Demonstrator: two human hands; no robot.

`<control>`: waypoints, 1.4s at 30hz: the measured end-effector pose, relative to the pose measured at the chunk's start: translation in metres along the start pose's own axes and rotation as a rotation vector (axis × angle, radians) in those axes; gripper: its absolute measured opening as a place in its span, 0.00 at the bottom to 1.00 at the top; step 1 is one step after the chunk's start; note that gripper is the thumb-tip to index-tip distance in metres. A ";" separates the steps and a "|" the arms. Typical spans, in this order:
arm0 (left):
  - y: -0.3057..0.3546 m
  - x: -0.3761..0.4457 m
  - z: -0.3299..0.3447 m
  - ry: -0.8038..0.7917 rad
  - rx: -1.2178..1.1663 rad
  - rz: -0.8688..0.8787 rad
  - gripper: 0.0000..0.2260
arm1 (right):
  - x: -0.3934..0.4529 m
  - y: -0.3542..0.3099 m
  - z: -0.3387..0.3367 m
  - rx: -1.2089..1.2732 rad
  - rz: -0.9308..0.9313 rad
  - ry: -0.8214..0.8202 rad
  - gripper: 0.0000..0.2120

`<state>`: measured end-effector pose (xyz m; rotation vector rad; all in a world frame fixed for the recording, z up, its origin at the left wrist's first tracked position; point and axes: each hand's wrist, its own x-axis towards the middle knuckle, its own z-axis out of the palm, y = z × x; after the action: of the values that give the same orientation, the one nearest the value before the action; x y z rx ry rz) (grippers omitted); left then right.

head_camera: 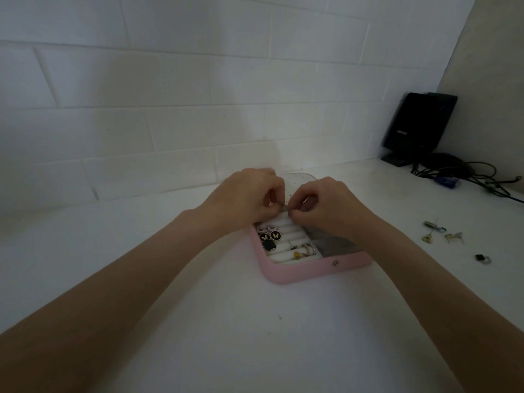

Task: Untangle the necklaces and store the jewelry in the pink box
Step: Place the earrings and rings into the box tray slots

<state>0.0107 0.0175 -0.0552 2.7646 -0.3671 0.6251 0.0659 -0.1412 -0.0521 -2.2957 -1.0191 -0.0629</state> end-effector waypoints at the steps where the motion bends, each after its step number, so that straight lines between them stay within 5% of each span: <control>1: 0.001 0.000 0.000 0.017 0.009 0.003 0.01 | 0.000 0.001 -0.001 0.027 0.007 -0.002 0.04; 22: -0.005 0.004 -0.011 -0.248 -0.088 0.059 0.06 | -0.003 0.004 -0.008 0.057 -0.013 -0.043 0.03; 32: -0.009 0.003 -0.011 -0.255 -0.175 0.046 0.08 | -0.001 -0.001 -0.007 -0.042 -0.062 -0.048 0.03; 42: -0.006 0.004 -0.010 -0.255 -0.196 0.000 0.08 | -0.007 0.001 -0.019 0.113 -0.009 -0.158 0.08</control>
<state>0.0126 0.0259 -0.0463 2.6561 -0.4561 0.2215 0.0658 -0.1567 -0.0396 -2.2207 -1.0830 0.1711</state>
